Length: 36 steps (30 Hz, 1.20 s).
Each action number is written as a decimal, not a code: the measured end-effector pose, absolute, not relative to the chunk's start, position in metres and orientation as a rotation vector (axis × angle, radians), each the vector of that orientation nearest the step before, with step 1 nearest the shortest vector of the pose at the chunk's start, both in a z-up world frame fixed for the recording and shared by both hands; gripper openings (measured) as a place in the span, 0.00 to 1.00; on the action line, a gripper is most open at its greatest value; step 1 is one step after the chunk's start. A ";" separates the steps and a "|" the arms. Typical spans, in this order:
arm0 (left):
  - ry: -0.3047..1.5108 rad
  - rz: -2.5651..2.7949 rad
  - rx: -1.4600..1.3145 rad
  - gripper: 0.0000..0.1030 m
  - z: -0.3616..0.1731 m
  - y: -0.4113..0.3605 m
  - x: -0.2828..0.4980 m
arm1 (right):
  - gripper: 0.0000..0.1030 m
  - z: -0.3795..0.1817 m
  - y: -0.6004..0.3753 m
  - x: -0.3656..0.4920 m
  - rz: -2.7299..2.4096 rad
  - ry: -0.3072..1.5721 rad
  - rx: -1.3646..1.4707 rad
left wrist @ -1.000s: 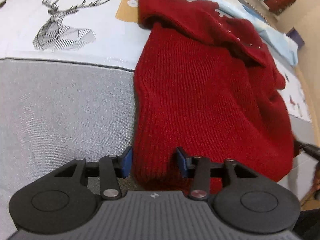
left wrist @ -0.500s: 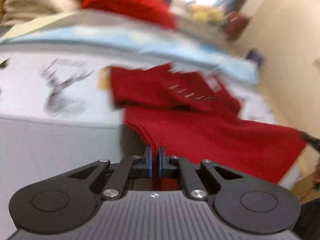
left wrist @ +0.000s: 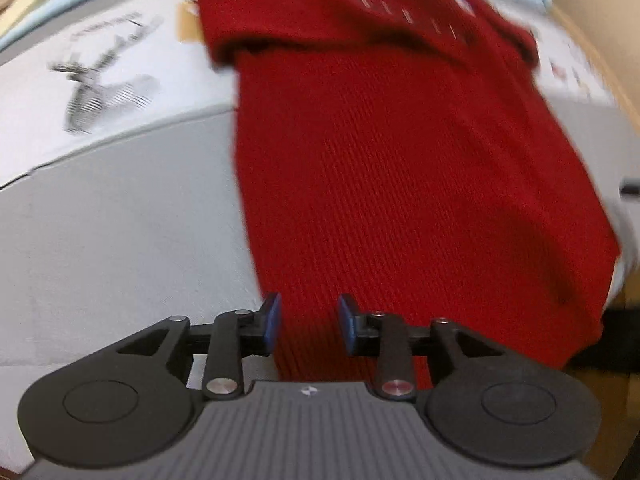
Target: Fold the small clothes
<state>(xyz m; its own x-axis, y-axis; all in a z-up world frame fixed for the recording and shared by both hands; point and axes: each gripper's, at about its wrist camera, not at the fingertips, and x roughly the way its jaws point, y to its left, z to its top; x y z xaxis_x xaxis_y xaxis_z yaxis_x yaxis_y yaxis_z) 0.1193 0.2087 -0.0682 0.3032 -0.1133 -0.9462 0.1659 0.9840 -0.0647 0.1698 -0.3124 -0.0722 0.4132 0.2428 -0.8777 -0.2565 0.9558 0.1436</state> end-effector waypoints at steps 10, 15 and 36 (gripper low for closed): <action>1.239 -0.119 0.189 0.44 -0.075 0.190 0.115 | 0.37 -0.092 -0.296 0.163 0.289 1.104 -0.112; 0.993 -0.035 0.121 0.67 -0.029 0.170 0.129 | 0.37 -0.046 -0.313 0.178 0.183 0.873 0.002; 0.718 -0.026 0.520 0.80 -0.084 0.032 0.265 | 0.43 -0.069 -0.260 0.346 0.090 0.704 -0.061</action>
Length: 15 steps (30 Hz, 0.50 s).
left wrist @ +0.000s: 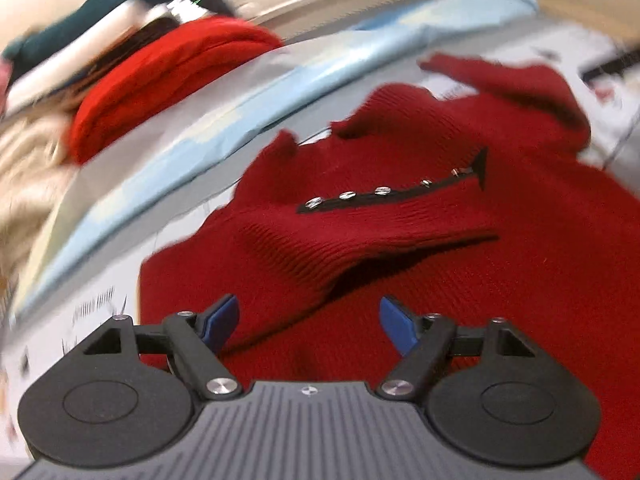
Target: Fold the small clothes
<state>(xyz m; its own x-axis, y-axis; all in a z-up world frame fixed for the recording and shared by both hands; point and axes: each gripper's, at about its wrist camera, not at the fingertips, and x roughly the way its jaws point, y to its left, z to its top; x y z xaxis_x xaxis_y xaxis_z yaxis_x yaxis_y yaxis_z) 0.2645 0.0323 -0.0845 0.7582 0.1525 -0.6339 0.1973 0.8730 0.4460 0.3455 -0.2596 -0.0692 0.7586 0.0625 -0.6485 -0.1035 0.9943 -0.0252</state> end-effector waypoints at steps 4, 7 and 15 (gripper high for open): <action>0.646 -0.082 0.677 0.80 -0.104 0.014 0.281 | 0.44 -0.086 -0.245 0.372 0.091 0.720 -0.118; 0.603 -0.118 0.774 0.79 -0.116 0.004 0.299 | 0.44 -0.098 -0.234 0.390 0.110 0.748 -0.166; 0.660 -0.174 0.514 0.12 -0.081 0.075 0.348 | 0.35 -0.112 -0.210 0.416 0.108 0.717 -0.365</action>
<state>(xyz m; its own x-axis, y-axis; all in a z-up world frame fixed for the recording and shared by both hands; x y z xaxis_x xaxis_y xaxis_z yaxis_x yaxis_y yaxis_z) 0.3480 0.0746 -0.0813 0.7809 0.0059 -0.6247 0.3133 0.8614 0.3998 0.4164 -0.2098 -0.1124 0.7514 -0.0272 -0.6592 -0.2202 0.9316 -0.2893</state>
